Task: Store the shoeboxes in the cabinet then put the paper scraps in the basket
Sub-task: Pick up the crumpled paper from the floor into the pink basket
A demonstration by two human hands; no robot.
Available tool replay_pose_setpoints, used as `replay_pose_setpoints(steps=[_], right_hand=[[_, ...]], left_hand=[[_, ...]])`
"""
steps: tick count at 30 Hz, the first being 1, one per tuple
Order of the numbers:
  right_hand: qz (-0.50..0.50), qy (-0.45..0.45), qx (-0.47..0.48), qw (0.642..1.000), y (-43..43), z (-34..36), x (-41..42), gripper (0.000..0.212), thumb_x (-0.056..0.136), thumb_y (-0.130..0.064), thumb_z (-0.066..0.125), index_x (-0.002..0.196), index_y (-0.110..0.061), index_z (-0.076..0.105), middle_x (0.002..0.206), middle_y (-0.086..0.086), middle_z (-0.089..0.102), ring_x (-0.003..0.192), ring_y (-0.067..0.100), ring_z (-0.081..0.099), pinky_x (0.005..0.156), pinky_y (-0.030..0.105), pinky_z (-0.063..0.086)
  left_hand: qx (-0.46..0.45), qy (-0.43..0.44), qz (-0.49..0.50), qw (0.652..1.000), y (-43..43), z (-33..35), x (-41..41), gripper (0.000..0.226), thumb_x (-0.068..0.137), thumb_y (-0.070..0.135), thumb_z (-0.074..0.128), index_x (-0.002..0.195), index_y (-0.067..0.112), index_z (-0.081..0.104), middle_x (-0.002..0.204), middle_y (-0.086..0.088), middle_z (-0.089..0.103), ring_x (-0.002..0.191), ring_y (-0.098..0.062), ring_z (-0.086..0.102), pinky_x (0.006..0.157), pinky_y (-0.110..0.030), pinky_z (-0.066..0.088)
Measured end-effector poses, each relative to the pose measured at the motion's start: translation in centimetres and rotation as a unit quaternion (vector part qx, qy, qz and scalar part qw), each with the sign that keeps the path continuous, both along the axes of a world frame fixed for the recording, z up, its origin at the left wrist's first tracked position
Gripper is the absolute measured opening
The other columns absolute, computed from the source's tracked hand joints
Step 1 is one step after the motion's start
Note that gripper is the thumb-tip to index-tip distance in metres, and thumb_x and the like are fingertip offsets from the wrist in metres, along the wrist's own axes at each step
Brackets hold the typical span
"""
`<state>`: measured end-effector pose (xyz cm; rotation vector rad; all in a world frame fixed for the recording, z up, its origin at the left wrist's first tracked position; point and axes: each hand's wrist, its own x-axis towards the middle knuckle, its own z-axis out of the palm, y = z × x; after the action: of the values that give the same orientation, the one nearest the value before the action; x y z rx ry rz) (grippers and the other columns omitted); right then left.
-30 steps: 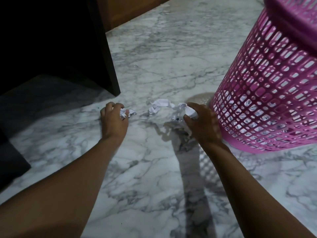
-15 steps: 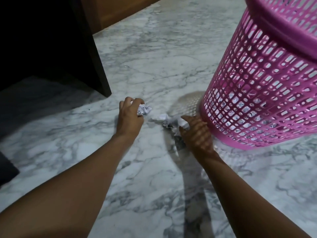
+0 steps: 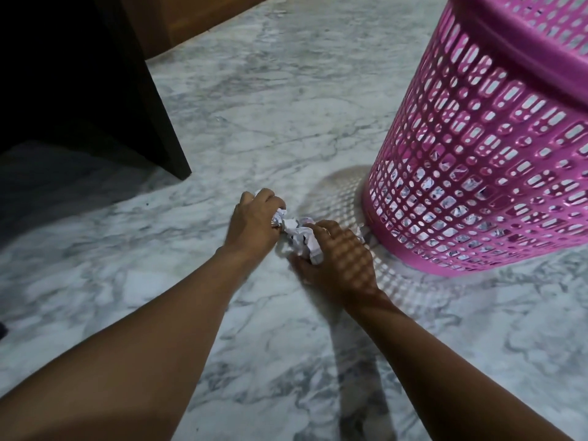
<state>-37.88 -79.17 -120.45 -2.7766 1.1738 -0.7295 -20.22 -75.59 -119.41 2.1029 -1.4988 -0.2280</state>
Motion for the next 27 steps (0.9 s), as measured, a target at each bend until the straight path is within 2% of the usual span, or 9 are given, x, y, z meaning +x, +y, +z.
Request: replay_pose_setpoints(steps=[4,8,11,13,15,19,23,25,27], right_hand=[[0.001,-0.010,0.061,0.998,-0.5,0.0,-0.2,0.044,0.086,-0.051,0.054,0.117,-0.023,0.067,0.107,0.001,0.068,0.087,0.025,0.068,0.072,0.035,0.054],[0.018,-0.039,0.051,0.998,-1.1,-0.2,-0.5,0.041,0.081,-0.039,0.069,0.117,-0.019,0.068,0.102,0.004,0.072,0.087,0.023,0.071,0.072,0.029,0.051],[0.040,-0.012,0.048,0.998,-1.0,0.0,-0.2,0.063,0.082,-0.050,0.063,0.137,-0.021,0.054,0.096,0.007,0.070,0.080,0.023,0.069,0.063,0.029,0.052],[0.049,-0.004,0.046,0.998,-0.5,0.1,0.2,0.068,0.081,-0.056,0.064,0.139,-0.025,0.051,0.092,0.007,0.067,0.076,0.026,0.067,0.060,0.032,0.051],[0.042,0.001,0.037,0.998,0.0,0.2,0.6,0.062,0.078,-0.058,0.069,0.132,-0.029,0.059,0.088,0.004,0.065,0.075,0.025,0.066,0.059,0.031,0.049],[0.037,0.029,0.042,0.998,0.4,0.9,0.9,0.049,0.077,-0.057,0.054,0.116,-0.031,0.068,0.083,0.001,0.064,0.071,0.024,0.067,0.053,0.029,0.047],[0.046,0.064,0.108,0.991,0.7,1.5,1.2,0.041,0.080,-0.044,0.066,0.118,-0.029,0.066,0.092,0.003,0.063,0.081,0.029,0.066,0.062,0.033,0.048],[0.044,0.055,0.121,0.990,1.0,1.9,1.1,0.041,0.084,-0.050,0.054,0.115,-0.027,0.066,0.091,0.004,0.063,0.081,0.029,0.066,0.064,0.033,0.045],[0.043,0.051,0.127,0.990,1.1,2.1,0.7,0.053,0.081,-0.057,0.040,0.110,-0.023,0.068,0.092,0.005,0.065,0.081,0.030,0.067,0.065,0.034,0.046]], left_hand=[[-0.006,0.004,-0.017,1.000,0.5,0.1,-0.2,0.027,0.072,-0.001,0.066,0.096,0.011,0.066,0.102,-0.004,0.060,0.090,-0.031,0.045,0.069,-0.032,0.036],[0.006,0.005,-0.020,1.000,0.8,0.2,-0.3,0.029,0.073,-0.002,0.066,0.097,0.013,0.066,0.102,-0.001,0.059,0.090,-0.029,0.045,0.069,-0.027,0.033],[0.016,0.010,-0.020,1.000,1.2,0.3,-0.6,0.032,0.073,-0.003,0.064,0.099,0.015,0.065,0.103,0.002,0.058,0.090,-0.025,0.043,0.069,-0.030,0.037],[0.024,0.015,-0.014,1.000,1.4,0.5,-0.8,0.032,0.073,-0.001,0.065,0.100,0.017,0.065,0.104,0.004,0.057,0.091,-0.024,0.043,0.071,-0.031,0.041],[0.030,0.018,-0.015,0.999,1.5,0.7,-0.9,0.031,0.074,0.002,0.066,0.101,0.017,0.066,0.105,0.004,0.058,0.092,-0.025,0.044,0.074,-0.032,0.042],[0.040,0.020,-0.028,0.999,2.0,0.9,-1.4,0.025,0.079,0.009,0.068,0.102,0.016,0.066,0.106,0.003,0.057,0.094,-0.025,0.044,0.074,-0.032,0.042],[0.050,0.048,-0.029,0.997,2.1,1.1,-1.3,0.025,0.080,0.007,0.067,0.102,0.018,0.065,0.104,0.007,0.054,0.093,-0.020,0.040,0.072,-0.030,0.039],[0.064,0.068,-0.022,0.995,2.1,1.2,-1.2,0.027,0.079,0.006,0.068,0.102,0.020,0.064,0.099,0.013,0.047,0.092,-0.017,0.036,0.071,-0.025,0.033],[0.074,0.091,-0.013,0.993,2.1,1.4,-1.1,0.025,0.080,0.005,0.066,0.101,0.019,0.064,0.095,0.014,0.044,0.092,-0.018,0.037,0.073,-0.023,0.030]])
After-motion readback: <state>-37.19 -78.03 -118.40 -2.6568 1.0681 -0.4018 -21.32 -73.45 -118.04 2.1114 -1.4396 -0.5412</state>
